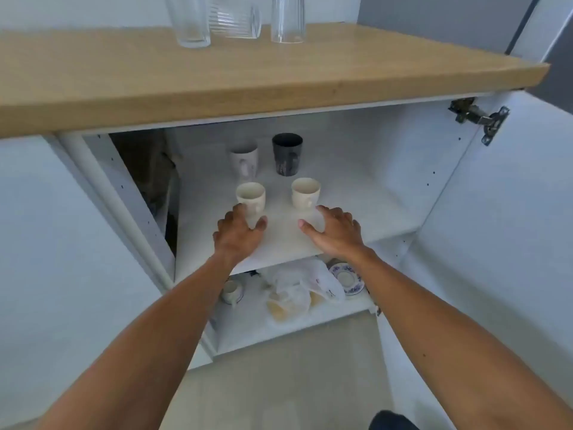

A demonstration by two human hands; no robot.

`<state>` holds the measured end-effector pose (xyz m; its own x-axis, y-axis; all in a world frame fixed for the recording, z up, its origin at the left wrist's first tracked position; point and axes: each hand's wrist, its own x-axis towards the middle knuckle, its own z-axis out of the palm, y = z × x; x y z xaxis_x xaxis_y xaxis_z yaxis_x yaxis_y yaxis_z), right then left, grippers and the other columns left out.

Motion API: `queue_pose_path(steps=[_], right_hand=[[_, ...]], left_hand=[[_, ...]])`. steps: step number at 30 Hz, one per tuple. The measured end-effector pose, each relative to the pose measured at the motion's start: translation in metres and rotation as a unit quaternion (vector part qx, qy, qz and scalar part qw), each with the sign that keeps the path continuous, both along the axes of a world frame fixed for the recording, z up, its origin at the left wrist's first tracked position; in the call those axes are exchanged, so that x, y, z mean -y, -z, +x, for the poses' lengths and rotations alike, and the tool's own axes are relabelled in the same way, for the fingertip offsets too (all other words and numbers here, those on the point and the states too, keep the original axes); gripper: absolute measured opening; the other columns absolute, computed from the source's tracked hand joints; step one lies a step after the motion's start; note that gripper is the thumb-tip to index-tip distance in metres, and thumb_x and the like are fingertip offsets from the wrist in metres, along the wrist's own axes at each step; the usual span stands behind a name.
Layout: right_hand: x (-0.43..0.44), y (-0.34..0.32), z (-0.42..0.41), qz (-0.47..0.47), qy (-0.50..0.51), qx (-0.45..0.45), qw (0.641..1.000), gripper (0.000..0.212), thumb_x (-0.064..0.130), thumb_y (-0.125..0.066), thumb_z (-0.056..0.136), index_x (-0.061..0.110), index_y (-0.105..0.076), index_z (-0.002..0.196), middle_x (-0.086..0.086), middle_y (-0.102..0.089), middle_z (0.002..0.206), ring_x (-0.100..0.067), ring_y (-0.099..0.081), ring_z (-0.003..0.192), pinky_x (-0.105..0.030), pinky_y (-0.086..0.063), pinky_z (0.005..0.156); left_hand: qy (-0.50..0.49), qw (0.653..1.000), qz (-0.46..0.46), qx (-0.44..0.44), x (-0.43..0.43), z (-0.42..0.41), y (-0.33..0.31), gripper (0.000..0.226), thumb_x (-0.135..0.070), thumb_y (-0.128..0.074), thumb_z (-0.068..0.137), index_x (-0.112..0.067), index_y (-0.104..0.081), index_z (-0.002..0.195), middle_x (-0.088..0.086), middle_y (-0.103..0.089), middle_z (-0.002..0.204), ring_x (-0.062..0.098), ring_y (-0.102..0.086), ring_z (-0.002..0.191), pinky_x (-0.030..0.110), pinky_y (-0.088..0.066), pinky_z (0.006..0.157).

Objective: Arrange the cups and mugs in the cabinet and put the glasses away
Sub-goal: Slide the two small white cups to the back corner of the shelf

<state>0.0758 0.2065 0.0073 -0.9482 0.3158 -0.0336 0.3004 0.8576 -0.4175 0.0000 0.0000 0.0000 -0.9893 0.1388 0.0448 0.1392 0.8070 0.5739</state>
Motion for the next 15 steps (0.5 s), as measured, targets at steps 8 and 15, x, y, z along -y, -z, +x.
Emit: queue_pose_path(steps=[8, 15], right_hand=[[-0.005, 0.023, -0.022, -0.047, 0.015, -0.121, 0.991, 0.058, 0.065, -0.043, 0.092, 0.026, -0.051, 0.134, -0.005, -0.06, 0.125, -0.028, -0.049, 0.122, -0.044, -0.038, 0.099], [-0.001, 0.014, -0.033, -0.112, 0.027, -0.157, 0.981, 0.043, 0.049, -0.04, 0.101, 0.019, -0.061, 0.123, -0.006, -0.068, 0.118, -0.029, -0.059, 0.112, -0.04, -0.043, 0.091]], left_hand=[[-0.065, 0.984, 0.166, -0.021, -0.012, -0.013, 0.012, 0.035, -0.055, -0.05, 0.093, -0.022, -0.055, 0.103, 0.006, -0.063, 0.114, 0.031, -0.059, 0.105, 0.045, -0.049, 0.094], [-0.043, 0.963, 0.266, 0.029, -0.012, -0.019, 0.009, 0.033, -0.044, -0.056, 0.095, -0.018, -0.069, 0.11, 0.006, -0.06, 0.11, 0.028, -0.057, 0.099, 0.034, -0.049, 0.085]])
